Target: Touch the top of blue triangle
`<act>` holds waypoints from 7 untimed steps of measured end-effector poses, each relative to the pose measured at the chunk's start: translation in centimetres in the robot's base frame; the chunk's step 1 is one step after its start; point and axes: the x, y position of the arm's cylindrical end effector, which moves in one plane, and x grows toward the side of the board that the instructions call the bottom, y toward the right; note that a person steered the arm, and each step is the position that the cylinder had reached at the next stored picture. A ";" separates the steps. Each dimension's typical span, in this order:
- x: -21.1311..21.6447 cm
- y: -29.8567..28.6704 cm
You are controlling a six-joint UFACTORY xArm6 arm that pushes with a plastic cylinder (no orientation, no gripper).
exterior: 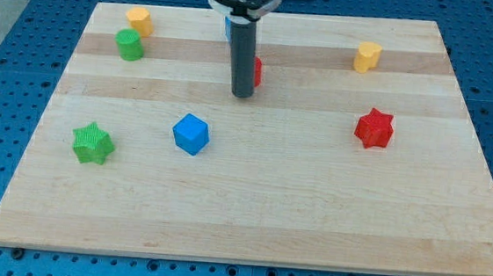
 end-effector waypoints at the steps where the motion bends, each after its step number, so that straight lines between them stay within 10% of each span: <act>1: 0.2 2.8; 7: -15.1 1.2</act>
